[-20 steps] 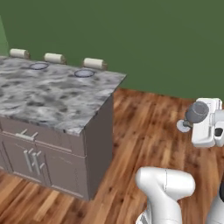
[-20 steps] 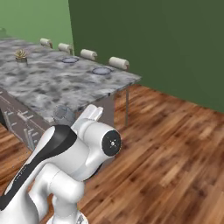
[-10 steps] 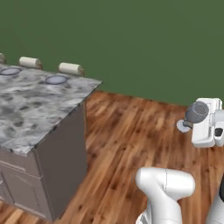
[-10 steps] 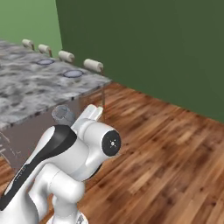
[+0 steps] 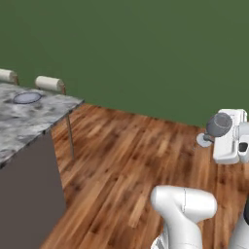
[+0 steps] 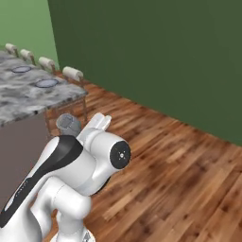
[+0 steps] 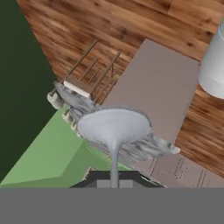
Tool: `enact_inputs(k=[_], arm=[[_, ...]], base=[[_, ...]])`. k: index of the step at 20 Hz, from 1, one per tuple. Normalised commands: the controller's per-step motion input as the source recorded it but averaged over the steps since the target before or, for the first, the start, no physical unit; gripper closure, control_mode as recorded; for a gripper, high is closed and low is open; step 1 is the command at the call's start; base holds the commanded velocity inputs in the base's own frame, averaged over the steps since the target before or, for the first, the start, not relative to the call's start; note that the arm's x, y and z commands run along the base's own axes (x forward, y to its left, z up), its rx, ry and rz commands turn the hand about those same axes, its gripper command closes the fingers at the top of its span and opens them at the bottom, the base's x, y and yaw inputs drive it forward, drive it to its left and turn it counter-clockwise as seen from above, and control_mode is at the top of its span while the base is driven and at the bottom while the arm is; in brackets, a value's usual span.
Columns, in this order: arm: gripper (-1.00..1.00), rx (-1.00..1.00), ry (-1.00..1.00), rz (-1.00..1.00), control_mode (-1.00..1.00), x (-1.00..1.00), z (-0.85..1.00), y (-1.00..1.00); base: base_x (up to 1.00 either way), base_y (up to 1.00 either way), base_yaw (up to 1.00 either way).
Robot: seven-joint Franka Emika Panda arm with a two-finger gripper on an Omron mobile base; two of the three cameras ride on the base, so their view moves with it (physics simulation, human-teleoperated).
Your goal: Retrieve the wine glasses from the counter and place one next to each plate.
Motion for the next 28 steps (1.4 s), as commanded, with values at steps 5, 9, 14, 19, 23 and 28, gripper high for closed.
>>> enact_inputs(k=[5,9,14,19,23,28], arm=[[1.00,0.00,0.00,0.00,1.00,0.00,0.00,0.00],[1.00,0.00,0.00,0.00,1.00,0.00,0.00,0.00],[1.00,0.00,0.00,0.00,1.00,0.00,0.00,0.00],[1.00,0.00,0.00,0.00,1.00,0.00,0.00,0.00],[1.00,0.00,0.00,0.00,1.00,0.00,0.00,0.00],[1.00,0.00,0.00,0.00,1.00,0.00,0.00,0.00]], base=[[0.61,-1.00,0.20],[0.83,-1.00,0.28],[0.91,-1.00,0.34],[1.00,-1.00,0.34],[1.00,-1.00,0.34],[1.00,-1.00,0.32]])
